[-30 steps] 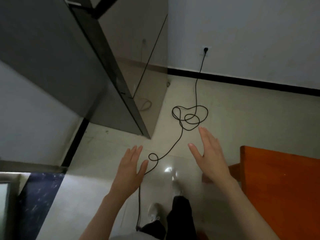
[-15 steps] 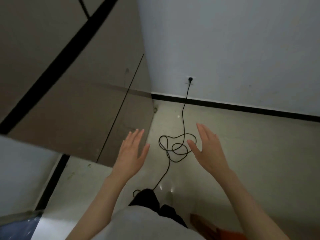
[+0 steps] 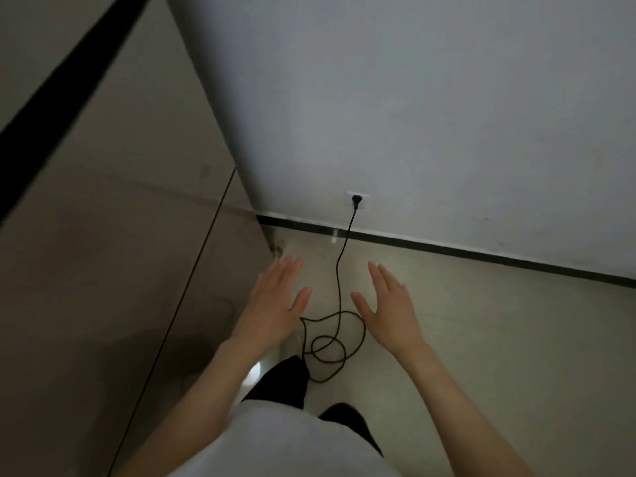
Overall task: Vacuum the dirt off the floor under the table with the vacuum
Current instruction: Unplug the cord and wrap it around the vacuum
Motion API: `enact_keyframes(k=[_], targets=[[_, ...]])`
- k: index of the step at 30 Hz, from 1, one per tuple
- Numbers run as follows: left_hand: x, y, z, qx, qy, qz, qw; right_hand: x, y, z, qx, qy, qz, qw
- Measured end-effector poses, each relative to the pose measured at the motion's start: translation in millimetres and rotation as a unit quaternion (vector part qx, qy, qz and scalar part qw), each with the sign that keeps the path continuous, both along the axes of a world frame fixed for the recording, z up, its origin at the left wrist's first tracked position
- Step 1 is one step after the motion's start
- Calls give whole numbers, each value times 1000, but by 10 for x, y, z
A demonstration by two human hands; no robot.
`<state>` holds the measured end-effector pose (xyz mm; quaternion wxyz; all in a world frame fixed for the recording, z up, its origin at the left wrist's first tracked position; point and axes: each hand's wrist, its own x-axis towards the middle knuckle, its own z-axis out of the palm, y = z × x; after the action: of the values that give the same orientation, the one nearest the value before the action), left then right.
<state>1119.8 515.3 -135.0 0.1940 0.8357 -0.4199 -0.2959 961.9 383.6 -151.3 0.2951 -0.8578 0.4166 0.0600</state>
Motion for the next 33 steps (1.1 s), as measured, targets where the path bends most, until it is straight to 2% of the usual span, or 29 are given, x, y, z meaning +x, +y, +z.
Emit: enact_keyframes(k=[3,7,10,13,17,22,26,30,33], targets=[[310,-409,-155,23,12,-8,1000,363,-440,-116,47,7,0,999],[464,-898,-465,59,93,15,994,602,-1123,-324,148,46,-38,987],[511,-1244,-803,105,143,38,983,795,-1698,-587,178,65,-70,979],[550,-1663,-1312,109,144,106,978,1088,-2326,-1076,224,78,-55,970],[430,-2353,-2211,114,174,199,958,1462,-3063,-2046,274,132,-16,953],[344,-3070,-3205,86,218,211,949,1729,-3582,-3045,414,111,-164,888],[539,-3513,-3902,75,188,245,948,2009,-3731,-3720,422,90,-195,881],[614,-3877,-4399,98,208,246,942,2185,-3755,-4098,365,32,-206,907],[467,-3920,-4578,-10,251,329,910,2109,-3763,-4212,367,2,-221,904]])
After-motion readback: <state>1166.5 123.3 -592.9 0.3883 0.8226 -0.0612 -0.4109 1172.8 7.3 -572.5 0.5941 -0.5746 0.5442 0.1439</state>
